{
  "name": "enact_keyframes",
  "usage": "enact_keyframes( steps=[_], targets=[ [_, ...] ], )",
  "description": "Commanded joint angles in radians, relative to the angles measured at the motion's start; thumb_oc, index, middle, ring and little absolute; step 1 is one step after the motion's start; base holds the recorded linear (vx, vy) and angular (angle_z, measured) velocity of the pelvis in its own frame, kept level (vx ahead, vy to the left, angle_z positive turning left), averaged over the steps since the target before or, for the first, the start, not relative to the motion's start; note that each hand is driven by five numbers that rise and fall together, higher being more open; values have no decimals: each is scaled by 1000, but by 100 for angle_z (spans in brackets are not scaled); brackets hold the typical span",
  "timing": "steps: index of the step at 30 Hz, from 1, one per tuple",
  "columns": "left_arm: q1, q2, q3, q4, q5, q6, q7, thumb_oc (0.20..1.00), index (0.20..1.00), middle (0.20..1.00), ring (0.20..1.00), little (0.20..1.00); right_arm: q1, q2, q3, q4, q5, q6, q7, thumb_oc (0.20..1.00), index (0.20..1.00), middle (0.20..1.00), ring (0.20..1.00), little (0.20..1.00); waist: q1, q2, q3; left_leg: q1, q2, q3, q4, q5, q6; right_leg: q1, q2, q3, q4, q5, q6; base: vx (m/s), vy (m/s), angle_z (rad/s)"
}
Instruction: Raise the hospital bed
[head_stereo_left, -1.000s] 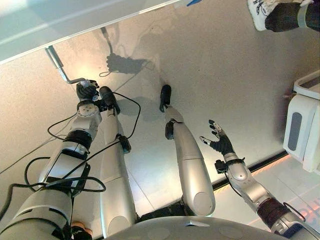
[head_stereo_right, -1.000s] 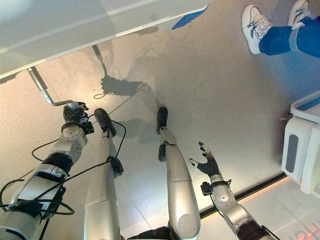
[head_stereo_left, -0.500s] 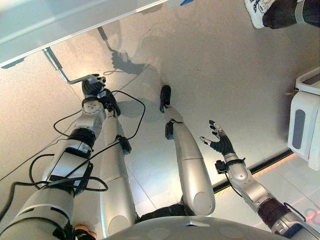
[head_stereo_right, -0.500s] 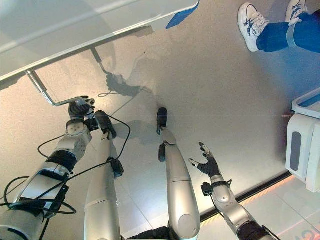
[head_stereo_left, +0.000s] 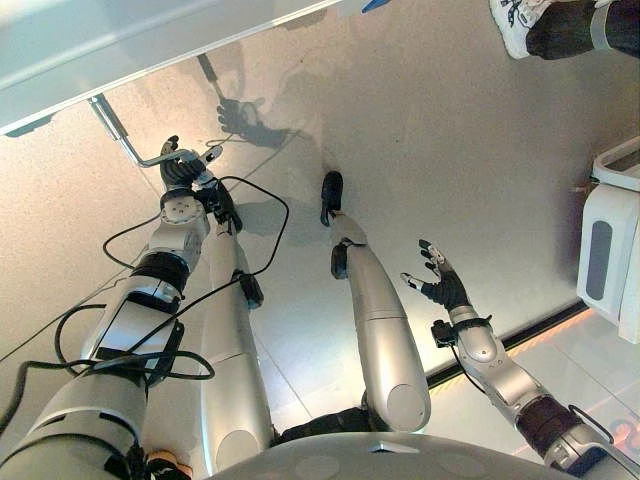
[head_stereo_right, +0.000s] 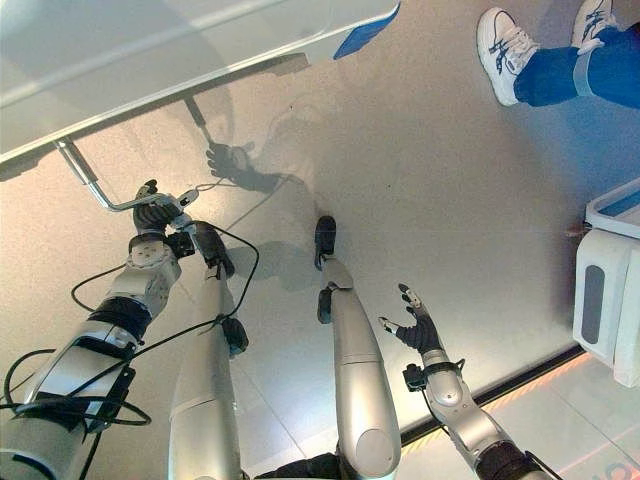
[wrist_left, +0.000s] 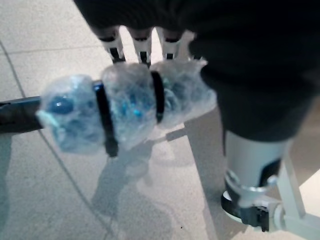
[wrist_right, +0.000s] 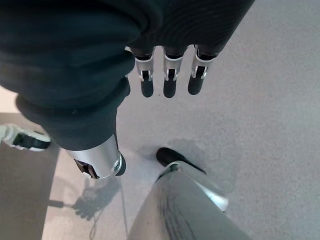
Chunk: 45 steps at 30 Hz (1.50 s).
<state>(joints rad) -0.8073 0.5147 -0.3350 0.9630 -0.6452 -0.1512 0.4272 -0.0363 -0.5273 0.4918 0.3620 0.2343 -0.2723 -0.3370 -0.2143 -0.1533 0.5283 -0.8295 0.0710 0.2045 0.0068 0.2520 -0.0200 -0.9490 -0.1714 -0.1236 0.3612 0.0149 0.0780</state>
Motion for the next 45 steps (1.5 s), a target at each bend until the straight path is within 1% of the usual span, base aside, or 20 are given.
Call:
enact_keyframes(
  steps=[1, 14, 18, 22, 28, 29, 30, 33, 34, 36, 37, 39, 42, 43, 45],
  targets=[
    [-80, 29, 4, -16, 30, -63, -4, 1000, 1000, 1000, 1000, 1000, 39, -44, 21, 2, 9, -35, -11, 1000, 1000, 1000, 1000, 1000, 2, -18, -8, 22, -48, -33, 57, -96, -38, 62, 47, -43, -241, 175, 53, 0, 0, 0],
    [-33, 13, 14, -29, 16, -66, -25, 1000, 1000, 1000, 1000, 1000, 37, -38, 24, 22, 10, -27, 1, 1000, 1000, 1000, 1000, 1000, 12, -23, -8, 45, -51, -43, 72, -96, -37, 99, 42, -55, -242, 181, 52, -10, 2, 2],
    [-5, 9, 22, -29, 8, -63, -44, 1000, 1000, 1000, 1000, 1000, 30, -29, 28, 40, 14, -21, 3, 1000, 1000, 1000, 1000, 1000, 19, -29, -8, 70, -53, -47, 75, -98, -36, 128, 41, -60, -244, 183, 52, -21, 9, 0],
    [60, 6, 35, -50, 6, -64, -60, 1000, 1000, 1000, 1000, 1000, 33, -15, 23, 69, 14, -12, 12, 1000, 1000, 1000, 1000, 1000, 29, -31, -8, 112, -53, -53, 90, -109, -32, 174, 39, -64, -233, 174, 48, -8, 6, 0],
    [171, -27, 64, -82, -18, -72, -85, 1000, 1000, 1000, 1000, 1000, 33, 13, 14, 113, 20, 0, 24, 1000, 1000, 1000, 1000, 1000, 49, -26, -8, 162, -57, -58, 110, -125, -27, 233, 33, -63, -222, 166, 45, -21, 24, 6],
    [217, -39, 72, -94, -14, -74, -95, 1000, 1000, 1000, 1000, 1000, 34, 24, 9, 132, 19, 6, 28, 1000, 1000, 1000, 1000, 1000, 58, -23, -8, 185, -57, -58, 117, -130, -25, 260, 30, -65, -218, 162, 44, -10, 25, 3],
    [220, -40, 72, -95, -14, -74, -95, 1000, 1000, 1000, 1000, 1000, 34, 24, 10, 133, 19, 5, 28, 1000, 1000, 1000, 1000, 1000, 58, -23, -8, 187, -57, -58, 116, -130, -25, 263, 30, -65, -218, 162, 44, -12, 44, 3],
    [315, -72, 76, -134, -31, -83, -131, 1000, 1000, 1000, 1000, 1000, 31, 41, -7, 180, 20, 21, 39, 1000, 1000, 1000, 1000, 1000, 77, -9, -8, 234, -62, -60, 117, -137, -20, 316, 23, -70, -217, 157, 45, -6, 33, 3],
    [316, -72, 76, -135, -30, -82, -130, 1000, 1000, 1000, 1000, 1000, 32, 41, -7, 180, 20, 21, 39, 1000, 1000, 1000, 1000, 1000, 77, -9, -8, 235, -62, -60, 117, -137, -20, 317, 23, -70, -218, 157, 45, -4, 49, 4],
    [381, -95, 77, -170, -45, -92, -151, 1000, 1000, 1000, 1000, 1000, 26, 57, -23, 199, 21, 31, 44, 1000, 1000, 1000, 1000, 1000, 94, 2, -8, 276, -64, -64, 111, -139, -18, 361, 18, -74, -222, 154, 47, 3, 54, 3],
    [382, -95, 77, -170, -45, -92, -151, 1000, 1000, 1000, 1000, 1000, 26, 57, -23, 199, 21, 31, 44, 1000, 1000, 1000, 1000, 1000, 94, 2, -8, 277, -64, -64, 110, -139, -18, 362, 18, -74, -223, 154, 47, -2, 60, 3],
    [437, -116, 83, -166, -46, -91, -173, 1000, 1000, 1000, 1000, 1000, 18, 76, -35, 229, 25, 36, 51, 1000, 1000, 1000, 1000, 1000, 110, 11, -8, 320, -66, -65, 102, -142, -14, 406, 15, -76, -229, 152, 49, 12, 65, 5],
    [469, -128, 88, -158, -36, -95, -184, 1000, 1000, 1000, 1000, 1000, 13, 85, -41, 246, 25, 37, 60, 1000, 1000, 1000, 1000, 1000, 121, 15, -8, 351, -68, -66, 94, -142, -13, 437, 13, -78, -232, 152, 51, -10, 36, 4],
    [475, -137, 96, -147, -42, -94, -189, 1000, 1000, 1000, 1000, 1000, 9, 92, -46, 252, 26, 37, 61, 1000, 1000, 1000, 1000, 1000, 123, 14, -8, 342, -72, -60, 92, -119, -4, 433, 7, -86, -240, 173, 43, -47, 41, 7],
    [509, -154, 101, -123, -37, -87, -203, 1000, 1000, 1000, 1000, 1000, 6, 107, -49, 280, 28, 42, 67, 1000, 1000, 1000, 1000, 1000, 135, 15, -8, 383, -73, -61, 85, -122, -3, 480, 7, -88, -249, 171, 45, -8, 37, 3]
  ],
)
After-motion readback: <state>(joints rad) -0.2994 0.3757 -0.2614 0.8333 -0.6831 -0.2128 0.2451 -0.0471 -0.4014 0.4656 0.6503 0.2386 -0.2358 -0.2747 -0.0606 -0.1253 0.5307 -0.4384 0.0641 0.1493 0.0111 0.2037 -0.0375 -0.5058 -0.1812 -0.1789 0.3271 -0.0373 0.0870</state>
